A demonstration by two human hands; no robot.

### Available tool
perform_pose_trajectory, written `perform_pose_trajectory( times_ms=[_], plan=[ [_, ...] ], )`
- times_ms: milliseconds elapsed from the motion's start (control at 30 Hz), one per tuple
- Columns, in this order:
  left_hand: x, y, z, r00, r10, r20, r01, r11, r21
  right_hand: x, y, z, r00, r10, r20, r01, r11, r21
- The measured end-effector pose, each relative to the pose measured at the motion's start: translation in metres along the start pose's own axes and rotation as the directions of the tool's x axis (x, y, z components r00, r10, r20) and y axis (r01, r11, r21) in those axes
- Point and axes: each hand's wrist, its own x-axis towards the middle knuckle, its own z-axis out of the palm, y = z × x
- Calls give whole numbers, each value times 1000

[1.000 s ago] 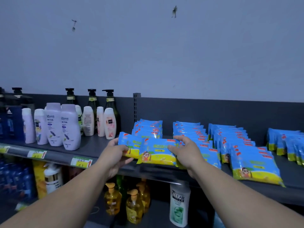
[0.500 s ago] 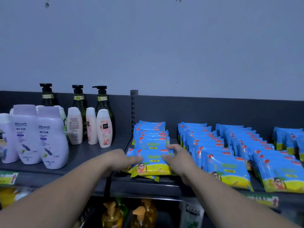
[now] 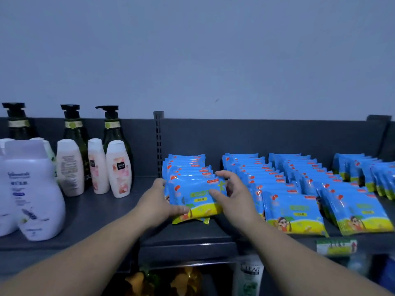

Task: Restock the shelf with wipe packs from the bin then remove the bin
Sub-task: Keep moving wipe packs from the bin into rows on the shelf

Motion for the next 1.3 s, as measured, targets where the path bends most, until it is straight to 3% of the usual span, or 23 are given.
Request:
perform_pose_trajectory(
  times_ms=[133, 333, 467, 800, 1067, 1167, 1300],
  plan=[
    [5, -2, 8, 995, 5, -104, -4, 1000, 6, 8, 0, 8, 1000, -4, -6, 3, 993, -122],
    [9, -7, 7, 992, 56, -114, -42, 992, 119, 4, 4, 9, 997, 52, 51, -32, 942, -333],
    [7, -1, 7, 988, 145, -60, -129, 968, 213, 4, -6, 6, 995, 54, 81, -16, 913, -408],
    [7, -2, 14, 983, 182, 12, -175, 923, 343, 2, -17, 6, 980, 133, 145, -40, 859, -511],
    [0, 13, 19, 953, 297, -54, -208, 775, 597, -6, -22, 0, 993, -31, 116, 99, 757, -645],
    [-5, 33, 31, 941, 336, -49, -236, 752, 616, -13, -34, -21, 987, -120, 107, 161, 695, -700],
    [-16, 76, 64, 898, 440, -18, -339, 716, 611, -30, -44, -77, 984, -176, 24, 131, 630, -765]
  ],
)
